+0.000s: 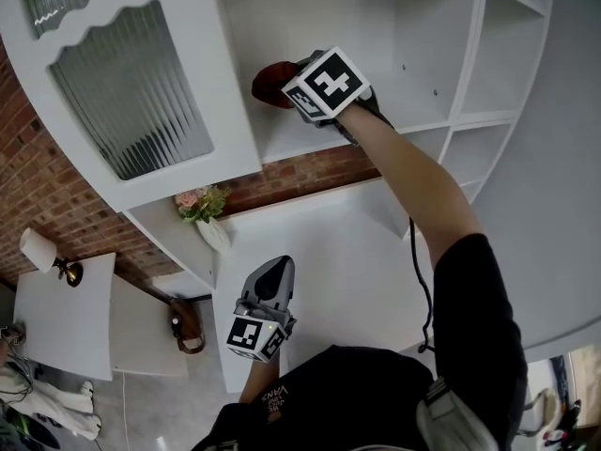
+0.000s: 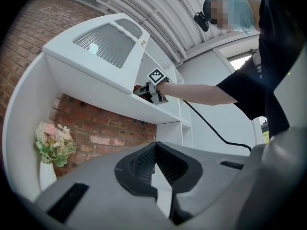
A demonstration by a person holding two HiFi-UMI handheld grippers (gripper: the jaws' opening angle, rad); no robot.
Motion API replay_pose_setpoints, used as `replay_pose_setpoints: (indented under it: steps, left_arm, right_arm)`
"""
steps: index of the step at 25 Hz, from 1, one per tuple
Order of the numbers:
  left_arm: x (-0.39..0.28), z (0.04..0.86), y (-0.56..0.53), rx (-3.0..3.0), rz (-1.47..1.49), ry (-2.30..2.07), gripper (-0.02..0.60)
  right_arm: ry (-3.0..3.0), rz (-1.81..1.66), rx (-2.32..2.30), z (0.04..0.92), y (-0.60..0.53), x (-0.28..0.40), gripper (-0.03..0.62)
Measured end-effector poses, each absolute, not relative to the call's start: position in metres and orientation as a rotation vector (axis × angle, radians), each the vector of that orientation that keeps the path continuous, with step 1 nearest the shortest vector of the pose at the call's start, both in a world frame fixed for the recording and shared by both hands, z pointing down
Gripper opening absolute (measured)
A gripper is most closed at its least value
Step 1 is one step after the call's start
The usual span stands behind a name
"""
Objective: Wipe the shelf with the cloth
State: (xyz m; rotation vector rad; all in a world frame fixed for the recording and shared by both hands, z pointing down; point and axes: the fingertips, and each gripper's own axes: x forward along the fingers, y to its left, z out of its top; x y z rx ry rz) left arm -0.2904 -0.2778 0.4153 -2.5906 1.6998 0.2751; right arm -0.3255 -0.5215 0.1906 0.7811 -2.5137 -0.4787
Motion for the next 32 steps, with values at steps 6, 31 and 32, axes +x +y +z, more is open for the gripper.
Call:
replay_pose_setpoints:
  steps: [6, 31, 32]
  left_arm:
    - [-0.302, 0.424, -0.278, -2.575, 0.290, 1.758, 0.006]
    - [-0.288, 0.433, -0.288, -2.659, 0.316, 1.689, 0.006]
    - [-0.287, 0.433, -0.289, -2.666, 0.319, 1.680, 0.006]
  right_arm:
    - [-2.472, -0.346, 0.692, 0.211, -0.536, -0.352, 0.100]
    - [-1.740, -0.405, 1.158, 0.220, -0.644, -0.140, 0.100]
    - [-1.675, -0.419, 1.174, 0.219, -0.646, -0.129, 0.100]
